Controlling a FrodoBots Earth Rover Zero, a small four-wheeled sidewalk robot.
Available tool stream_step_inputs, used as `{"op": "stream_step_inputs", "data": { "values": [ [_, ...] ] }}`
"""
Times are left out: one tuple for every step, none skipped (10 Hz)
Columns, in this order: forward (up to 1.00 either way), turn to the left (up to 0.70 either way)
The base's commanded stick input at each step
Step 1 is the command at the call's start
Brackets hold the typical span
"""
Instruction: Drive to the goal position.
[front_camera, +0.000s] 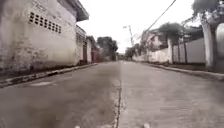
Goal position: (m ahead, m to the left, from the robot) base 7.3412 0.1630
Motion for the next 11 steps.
{"op": "stream_step_inputs", "data": {
  "values": [
    [0.7,0.0],
    [0.7,0.0],
    [0.7,0.0],
    [0.7,-0.26],
    [0.7,-0.35],
    [0.7,-0.25],
    [0.7,-0.05],
    [0.7,0.0],
    [0.7,0.0],
    [0.7,0.0],
    [0.7,0.0]
  ]
}}
